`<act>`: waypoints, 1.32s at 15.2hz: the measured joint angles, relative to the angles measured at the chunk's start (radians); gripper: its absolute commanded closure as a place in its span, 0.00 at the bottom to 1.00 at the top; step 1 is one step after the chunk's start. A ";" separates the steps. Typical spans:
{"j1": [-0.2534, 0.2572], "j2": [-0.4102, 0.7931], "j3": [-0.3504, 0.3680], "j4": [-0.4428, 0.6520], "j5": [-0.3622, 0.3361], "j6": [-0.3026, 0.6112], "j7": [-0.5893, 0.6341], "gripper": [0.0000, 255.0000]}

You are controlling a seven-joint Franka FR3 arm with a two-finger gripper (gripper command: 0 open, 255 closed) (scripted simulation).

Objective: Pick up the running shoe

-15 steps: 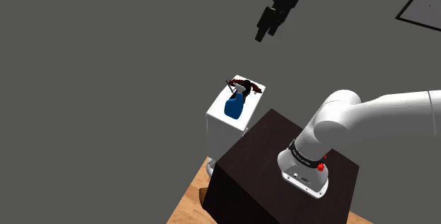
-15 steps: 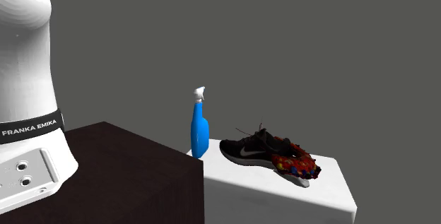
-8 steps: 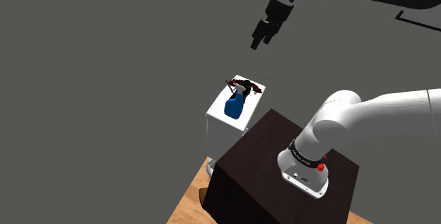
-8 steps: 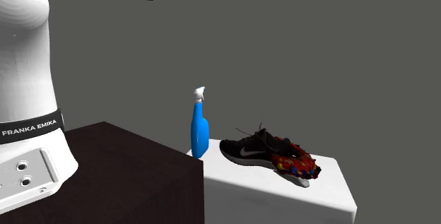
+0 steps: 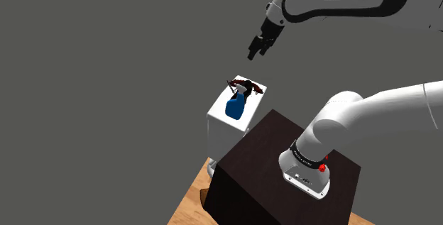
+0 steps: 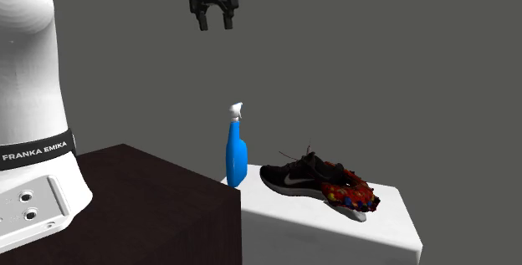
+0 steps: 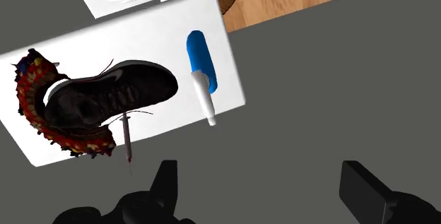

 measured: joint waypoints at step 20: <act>0.054 0.724 -0.318 0.106 0.434 0.580 -0.512 0.00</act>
